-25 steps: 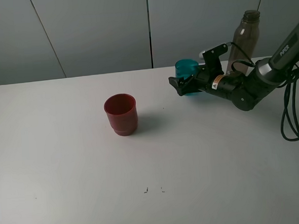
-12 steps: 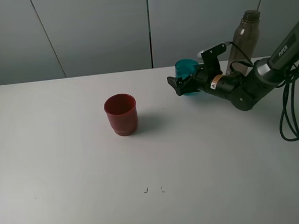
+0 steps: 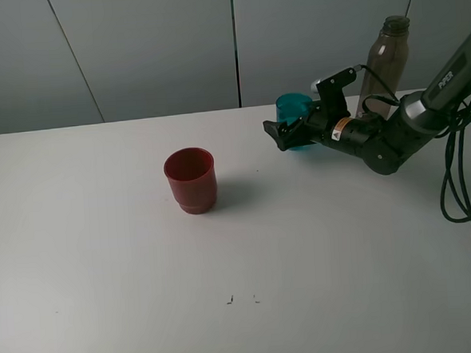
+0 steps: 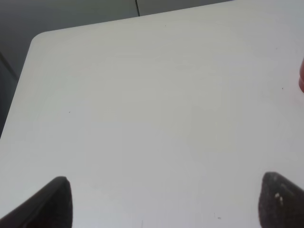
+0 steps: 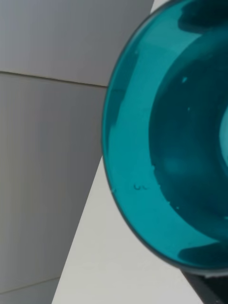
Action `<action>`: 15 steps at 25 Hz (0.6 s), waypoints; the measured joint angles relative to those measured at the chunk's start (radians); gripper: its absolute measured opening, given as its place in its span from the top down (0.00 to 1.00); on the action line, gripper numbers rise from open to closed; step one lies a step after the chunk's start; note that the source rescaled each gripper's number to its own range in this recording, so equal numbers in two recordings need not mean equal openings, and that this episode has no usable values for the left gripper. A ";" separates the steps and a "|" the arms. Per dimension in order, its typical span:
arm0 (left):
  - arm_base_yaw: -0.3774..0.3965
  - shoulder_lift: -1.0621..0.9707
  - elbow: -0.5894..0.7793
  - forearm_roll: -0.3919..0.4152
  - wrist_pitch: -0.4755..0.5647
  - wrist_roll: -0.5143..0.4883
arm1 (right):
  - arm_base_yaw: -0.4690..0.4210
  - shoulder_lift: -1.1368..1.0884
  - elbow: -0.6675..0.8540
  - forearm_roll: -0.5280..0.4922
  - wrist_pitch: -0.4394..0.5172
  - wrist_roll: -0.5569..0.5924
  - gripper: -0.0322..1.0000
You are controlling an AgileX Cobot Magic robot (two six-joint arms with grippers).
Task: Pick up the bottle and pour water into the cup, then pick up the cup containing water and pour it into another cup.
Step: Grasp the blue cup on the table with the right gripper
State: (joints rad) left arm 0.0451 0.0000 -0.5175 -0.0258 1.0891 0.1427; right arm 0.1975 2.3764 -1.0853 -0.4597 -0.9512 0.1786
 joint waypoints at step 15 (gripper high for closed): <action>0.000 0.000 0.000 0.000 0.000 -0.001 | 0.000 0.000 -0.002 0.003 0.004 -0.013 0.90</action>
State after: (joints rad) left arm 0.0451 0.0000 -0.5175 -0.0258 1.0891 0.1422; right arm 0.1975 2.3764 -1.0868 -0.4570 -0.9471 0.1654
